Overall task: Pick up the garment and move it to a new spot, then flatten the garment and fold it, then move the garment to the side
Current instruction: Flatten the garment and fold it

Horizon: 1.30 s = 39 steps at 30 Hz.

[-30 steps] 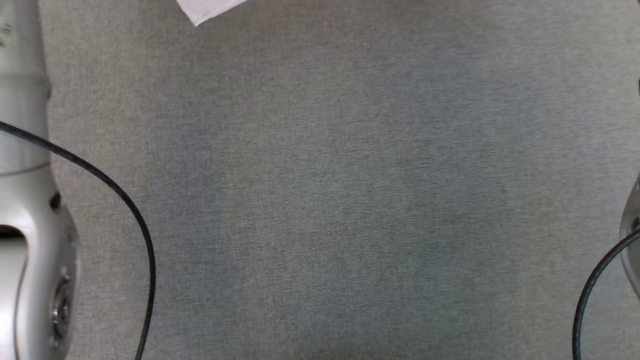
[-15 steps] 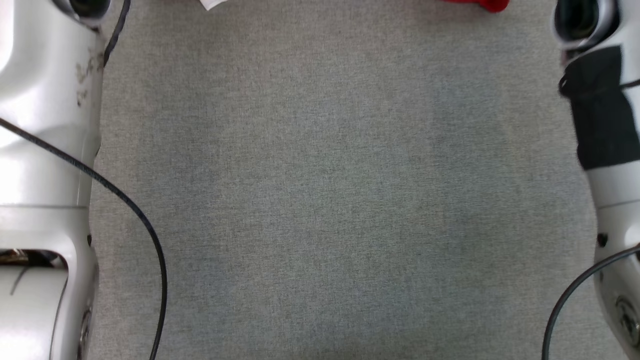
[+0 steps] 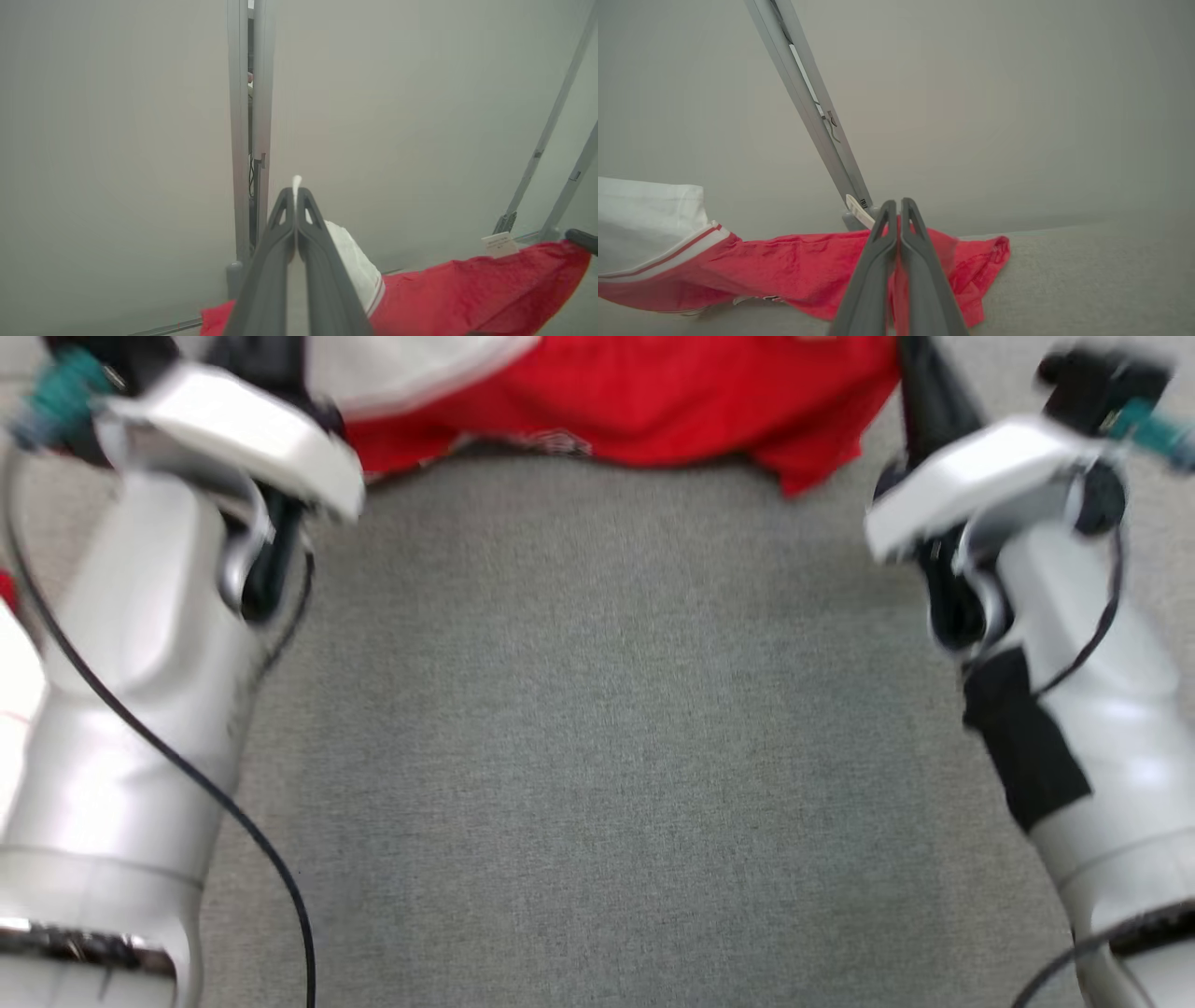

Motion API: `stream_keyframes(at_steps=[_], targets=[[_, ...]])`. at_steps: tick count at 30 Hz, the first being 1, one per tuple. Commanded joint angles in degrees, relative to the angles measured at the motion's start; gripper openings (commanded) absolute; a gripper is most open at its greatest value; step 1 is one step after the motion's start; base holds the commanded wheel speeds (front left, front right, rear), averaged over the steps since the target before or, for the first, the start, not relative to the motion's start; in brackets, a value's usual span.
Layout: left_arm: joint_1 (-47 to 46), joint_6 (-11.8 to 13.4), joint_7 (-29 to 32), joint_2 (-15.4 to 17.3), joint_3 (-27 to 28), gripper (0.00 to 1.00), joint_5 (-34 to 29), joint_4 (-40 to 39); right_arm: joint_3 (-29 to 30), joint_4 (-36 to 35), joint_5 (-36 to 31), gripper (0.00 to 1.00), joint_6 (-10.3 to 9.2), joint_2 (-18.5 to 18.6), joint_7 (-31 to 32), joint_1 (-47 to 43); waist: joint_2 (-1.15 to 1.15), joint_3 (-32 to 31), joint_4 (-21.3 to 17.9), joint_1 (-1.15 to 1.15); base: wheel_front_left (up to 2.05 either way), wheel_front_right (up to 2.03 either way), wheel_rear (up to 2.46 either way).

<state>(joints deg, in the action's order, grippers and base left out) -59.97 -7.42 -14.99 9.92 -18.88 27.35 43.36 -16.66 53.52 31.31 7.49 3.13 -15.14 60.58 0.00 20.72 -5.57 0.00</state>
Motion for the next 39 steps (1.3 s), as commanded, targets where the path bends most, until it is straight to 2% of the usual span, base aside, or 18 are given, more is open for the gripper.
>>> stream_keyframes(at_steps=[1,13,20,29,39], targets=[[1.25,-0.05,-0.17,0.11,-0.64,0.00,-0.33,-0.23,-0.59,0.53,0.35,0.00,0.00,0.67,-0.08,-1.42,0.00,-2.65,0.56,0.00,0.00,0.00,0.00],[18.05,-0.05,-0.17,2.49,-12.44,0.00,-0.06,0.78,-12.41,5.24,12.80,0.00,0.00,5.62,0.09,-15.54,0.00,-14.36,2.36,0.00,0.00,0.00,0.00],[27.23,-0.05,-0.18,4.20,-20.06,0.00,1.78,-0.49,-21.05,4.81,20.59,0.00,0.00,8.43,2.11,-23.45,0.00,-20.09,2.57,0.00,0.00,0.00,0.00],[35.06,-0.05,-0.18,5.38,-20.82,0.00,1.75,-3.49,-25.45,3.70,27.41,0.00,0.00,11.18,1.49,-28.73,0.00,-23.67,2.67,0.00,0.00,0.00,0.00],[42.30,-0.05,-0.18,5.72,-19.79,0.00,-0.55,-6.58,-30.15,2.40,31.72,0.00,0.00,13.77,1.85,-33.00,0.00,-25.90,2.82,0.00,0.00,0.00,0.00]])
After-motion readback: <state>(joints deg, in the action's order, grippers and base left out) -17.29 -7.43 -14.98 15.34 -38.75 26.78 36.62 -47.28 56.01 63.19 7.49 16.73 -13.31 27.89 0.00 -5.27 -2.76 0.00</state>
